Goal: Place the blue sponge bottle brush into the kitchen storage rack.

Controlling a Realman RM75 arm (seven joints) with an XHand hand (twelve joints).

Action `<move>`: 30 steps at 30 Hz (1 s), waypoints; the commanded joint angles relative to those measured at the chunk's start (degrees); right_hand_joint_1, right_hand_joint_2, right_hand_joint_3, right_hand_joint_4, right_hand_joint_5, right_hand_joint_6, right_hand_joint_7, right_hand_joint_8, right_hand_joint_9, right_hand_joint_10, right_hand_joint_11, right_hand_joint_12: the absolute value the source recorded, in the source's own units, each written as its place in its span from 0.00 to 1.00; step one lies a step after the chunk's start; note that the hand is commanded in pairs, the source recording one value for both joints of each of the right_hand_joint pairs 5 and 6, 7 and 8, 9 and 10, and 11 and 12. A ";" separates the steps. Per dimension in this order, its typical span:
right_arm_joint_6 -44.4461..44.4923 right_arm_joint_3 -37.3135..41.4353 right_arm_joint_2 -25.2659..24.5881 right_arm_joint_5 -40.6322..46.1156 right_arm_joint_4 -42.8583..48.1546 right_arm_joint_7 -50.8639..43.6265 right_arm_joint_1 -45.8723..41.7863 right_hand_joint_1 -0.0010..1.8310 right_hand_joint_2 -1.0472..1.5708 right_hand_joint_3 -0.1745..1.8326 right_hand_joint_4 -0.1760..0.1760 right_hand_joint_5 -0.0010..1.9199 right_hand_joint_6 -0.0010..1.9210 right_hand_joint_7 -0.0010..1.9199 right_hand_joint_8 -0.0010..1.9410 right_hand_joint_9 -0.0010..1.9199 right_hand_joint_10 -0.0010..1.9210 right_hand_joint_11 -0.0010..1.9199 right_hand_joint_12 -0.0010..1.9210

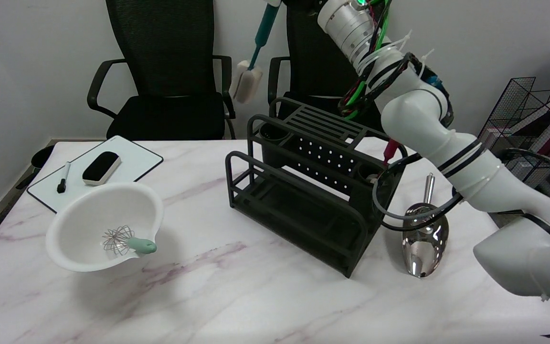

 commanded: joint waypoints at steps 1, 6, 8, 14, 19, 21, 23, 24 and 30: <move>4.65 -3.44 1.49 -6.20 -11.70 -0.34 5.15 0.66 0.99 0.32 0.50 1.00 1.00 1.00 0.99 1.00 1.00 1.00 1.00; 4.10 -5.88 0.79 -6.74 -14.28 -0.35 6.51 0.67 0.97 0.33 0.50 1.00 1.00 1.00 0.99 1.00 1.00 1.00 1.00; 4.03 -6.99 0.71 -7.32 -15.14 -0.35 6.88 0.68 0.97 0.33 0.50 1.00 1.00 1.00 0.99 1.00 1.00 1.00 1.00; 3.95 -7.59 1.12 -7.93 -14.94 0.13 5.65 0.68 0.97 0.35 0.50 1.00 1.00 1.00 0.99 1.00 1.00 1.00 1.00; 3.87 -7.59 2.13 -7.93 -13.06 0.13 3.93 0.68 0.97 0.35 0.50 1.00 1.00 1.00 0.99 1.00 1.00 1.00 1.00; 3.86 -7.59 2.69 -7.92 -12.56 0.13 3.30 0.68 0.97 0.35 0.50 1.00 1.00 1.00 0.99 1.00 1.00 1.00 1.00; 3.71 -7.59 3.37 -7.67 -11.38 0.14 2.36 0.68 0.97 0.35 0.50 1.00 1.00 1.00 0.99 1.00 1.00 1.00 1.00; 3.68 -7.59 3.52 -7.53 -10.90 0.21 2.03 0.68 0.97 0.35 0.50 1.00 1.00 1.00 0.99 1.00 1.00 1.00 1.00; 2.34 -8.29 3.83 -7.85 -10.24 0.20 1.20 0.68 0.97 0.35 0.50 1.00 1.00 1.00 0.99 1.00 1.00 1.00 1.00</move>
